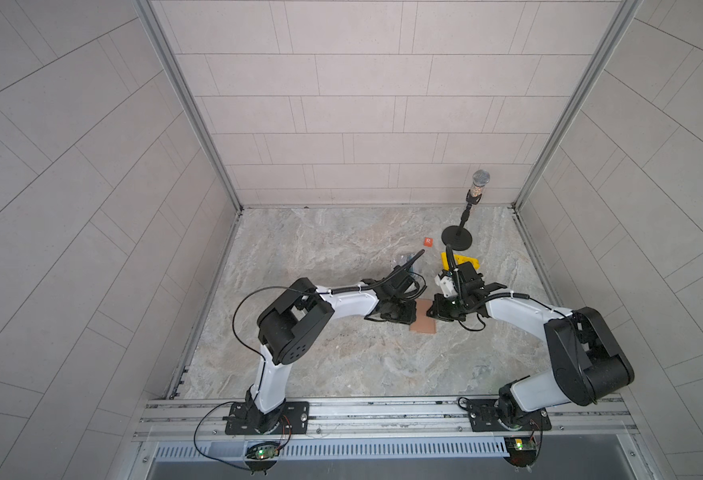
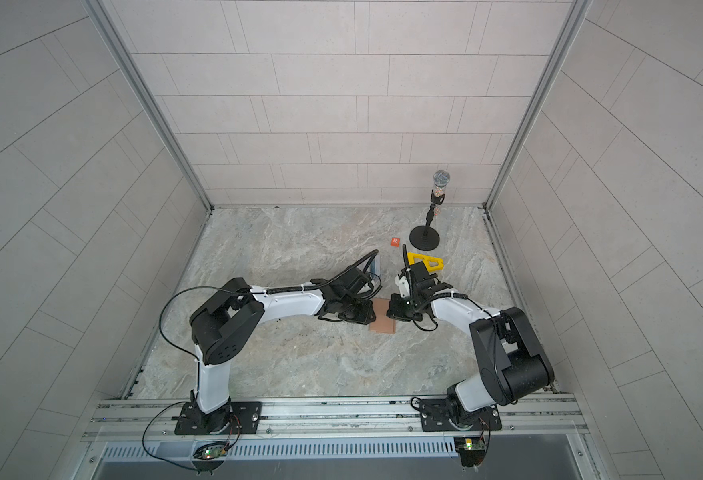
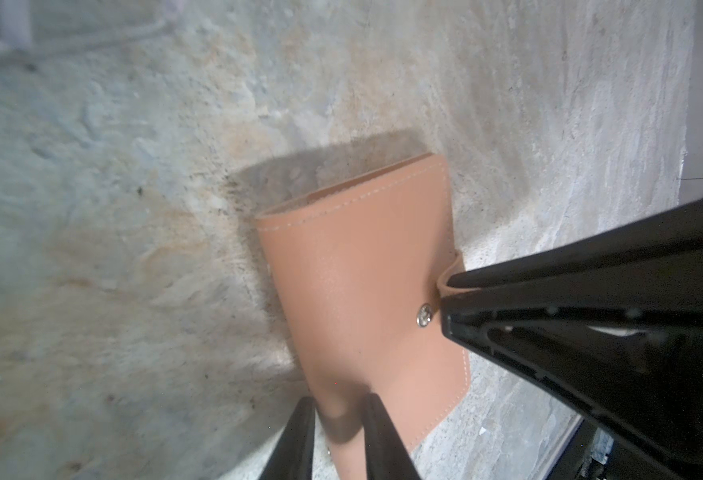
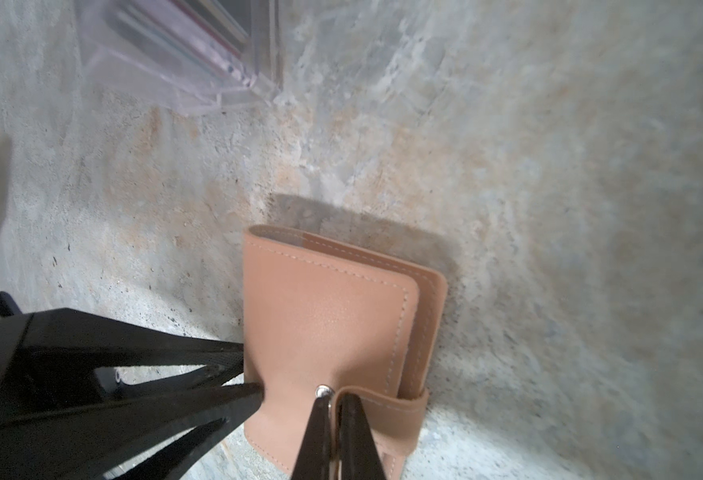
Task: Put the credit cards into the card holder
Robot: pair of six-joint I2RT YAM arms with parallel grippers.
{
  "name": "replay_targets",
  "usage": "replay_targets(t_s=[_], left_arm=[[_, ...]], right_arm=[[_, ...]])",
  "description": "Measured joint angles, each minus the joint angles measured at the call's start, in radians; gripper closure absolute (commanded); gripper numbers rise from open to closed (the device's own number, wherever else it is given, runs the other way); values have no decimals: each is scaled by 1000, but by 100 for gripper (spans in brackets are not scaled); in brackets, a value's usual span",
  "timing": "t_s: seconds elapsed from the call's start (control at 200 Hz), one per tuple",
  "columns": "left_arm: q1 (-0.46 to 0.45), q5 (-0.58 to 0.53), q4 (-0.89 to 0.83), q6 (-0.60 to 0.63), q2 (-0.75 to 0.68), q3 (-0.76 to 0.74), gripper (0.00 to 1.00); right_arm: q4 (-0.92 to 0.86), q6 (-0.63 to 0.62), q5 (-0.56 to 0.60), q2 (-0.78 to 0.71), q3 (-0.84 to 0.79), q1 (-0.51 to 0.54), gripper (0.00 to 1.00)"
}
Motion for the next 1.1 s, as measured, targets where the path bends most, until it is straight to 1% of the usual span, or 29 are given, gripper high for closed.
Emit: replay_targets(t_s=[0.095, 0.225, 0.38, 0.561, 0.736, 0.951, 1.101], left_arm=[[0, 0, 2, 0, 0, -2, 74], [0, 0, 5, 0, 0, -3, 74], [0, 0, 6, 0, 0, -3, 74], [0, 0, 8, 0, 0, -5, 74], [0, 0, 10, 0, 0, -7, 74], [0, -1, 8, 2, -2, -7, 74], [-2, 0, -4, 9, -10, -6, 73]], right_arm=[[3, -3, 0, 3, 0, 0, 90], [25, -2, -11, 6, -7, 0, 72], [51, 5, -35, 5, -11, 2, 63], [58, 5, -43, 5, -13, 2, 63], [61, 6, -34, 0, -20, 2, 66], [69, 6, -32, -4, -27, 2, 66], [75, 9, -32, -5, -29, 2, 64]])
